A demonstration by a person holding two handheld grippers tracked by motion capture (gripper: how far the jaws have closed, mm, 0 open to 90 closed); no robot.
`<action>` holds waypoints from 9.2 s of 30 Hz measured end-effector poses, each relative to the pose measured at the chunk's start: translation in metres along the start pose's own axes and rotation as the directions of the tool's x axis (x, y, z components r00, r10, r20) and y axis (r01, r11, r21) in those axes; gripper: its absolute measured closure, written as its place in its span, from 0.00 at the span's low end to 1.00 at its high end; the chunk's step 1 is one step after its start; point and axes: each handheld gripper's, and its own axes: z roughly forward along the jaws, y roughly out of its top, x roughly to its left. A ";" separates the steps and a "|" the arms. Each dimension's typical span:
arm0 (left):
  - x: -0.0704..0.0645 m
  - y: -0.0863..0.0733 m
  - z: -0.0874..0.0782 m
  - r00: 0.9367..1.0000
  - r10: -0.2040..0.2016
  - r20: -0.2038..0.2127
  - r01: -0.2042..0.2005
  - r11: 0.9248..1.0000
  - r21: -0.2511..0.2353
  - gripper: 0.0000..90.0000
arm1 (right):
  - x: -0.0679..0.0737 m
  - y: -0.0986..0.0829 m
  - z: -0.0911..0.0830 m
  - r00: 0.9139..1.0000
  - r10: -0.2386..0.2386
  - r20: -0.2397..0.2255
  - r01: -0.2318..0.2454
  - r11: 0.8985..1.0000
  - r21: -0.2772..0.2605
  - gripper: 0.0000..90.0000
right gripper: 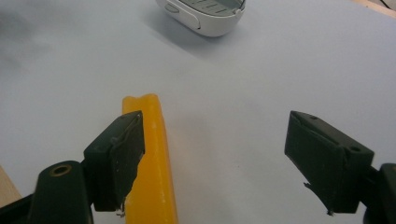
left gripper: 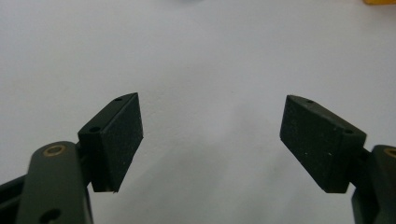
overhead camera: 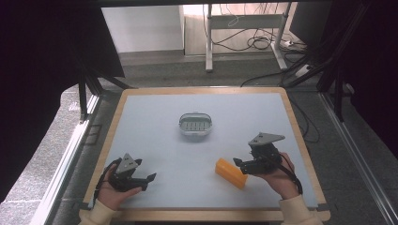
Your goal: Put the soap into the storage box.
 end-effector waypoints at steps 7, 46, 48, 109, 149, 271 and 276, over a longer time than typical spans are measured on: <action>0.000 0.000 0.000 1.000 0.001 0.002 -0.001 1.000 -0.002 0.23 | 0.012 0.007 0.002 1.000 -0.026 -0.007 0.026 0.999 0.041 0.22; -0.001 0.001 0.000 1.000 0.009 0.004 -0.009 1.000 0.001 0.23 | 0.038 0.009 0.056 0.991 -0.068 -0.117 0.108 0.919 0.379 0.56; -0.001 0.001 0.000 1.000 0.009 0.005 -0.009 1.000 0.001 0.23 | 0.037 0.008 0.058 0.990 -0.068 -0.121 0.110 0.914 0.391 0.59; -0.002 0.001 0.000 1.000 0.008 0.011 -0.008 1.000 -0.007 0.23 | 0.027 0.043 0.030 0.980 -0.125 -0.157 0.169 0.935 0.312 0.69; -0.003 0.001 0.001 1.000 0.008 0.012 -0.008 1.000 -0.004 0.24 | 0.017 0.071 0.042 0.974 -0.150 -0.171 0.195 0.940 0.280 0.69; 0.004 0.000 0.001 0.999 0.029 0.013 -0.029 1.000 -0.006 0.23 | -0.019 0.180 0.118 0.906 -0.329 -0.266 0.386 0.899 0.206 0.69; 0.005 -0.001 0.001 1.000 0.027 0.012 -0.027 1.000 -0.004 0.23 | -0.019 0.184 0.129 0.901 -0.336 -0.275 0.399 0.891 0.216 0.69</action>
